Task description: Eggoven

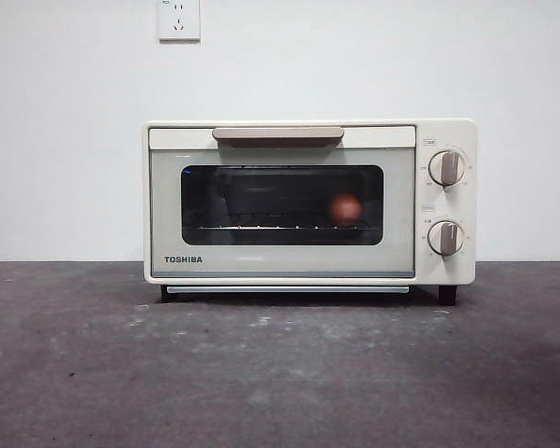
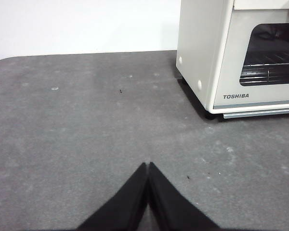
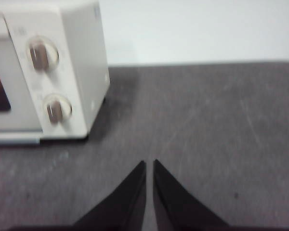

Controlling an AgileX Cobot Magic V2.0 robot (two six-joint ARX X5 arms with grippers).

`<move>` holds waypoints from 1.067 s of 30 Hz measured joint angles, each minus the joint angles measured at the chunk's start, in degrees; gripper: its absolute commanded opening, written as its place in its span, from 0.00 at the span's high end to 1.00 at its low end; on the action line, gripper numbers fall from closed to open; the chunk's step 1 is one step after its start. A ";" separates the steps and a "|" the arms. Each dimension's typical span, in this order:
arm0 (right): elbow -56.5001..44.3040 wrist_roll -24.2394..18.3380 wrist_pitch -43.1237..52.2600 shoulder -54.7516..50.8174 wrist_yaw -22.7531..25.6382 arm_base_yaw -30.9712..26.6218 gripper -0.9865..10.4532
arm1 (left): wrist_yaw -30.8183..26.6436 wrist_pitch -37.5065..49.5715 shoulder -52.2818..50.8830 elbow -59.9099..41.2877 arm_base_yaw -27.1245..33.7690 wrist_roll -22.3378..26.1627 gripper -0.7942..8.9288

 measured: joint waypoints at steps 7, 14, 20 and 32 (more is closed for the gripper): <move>0.00 0.37 -2.43 0.04 0.00 0.02 0.91 | 0.00 0.00 0.00 0.00 0.00 0.00 0.91; 0.00 0.37 -2.40 0.04 0.00 0.00 0.91 | 0.00 0.00 0.00 0.00 0.00 0.00 0.91; 0.00 0.37 -2.40 0.04 0.00 0.00 0.91 | 0.00 0.00 0.00 0.00 0.00 0.00 0.91; 0.00 0.37 -2.40 0.04 0.00 0.00 0.91 | 0.00 0.00 0.00 0.00 0.00 0.00 0.91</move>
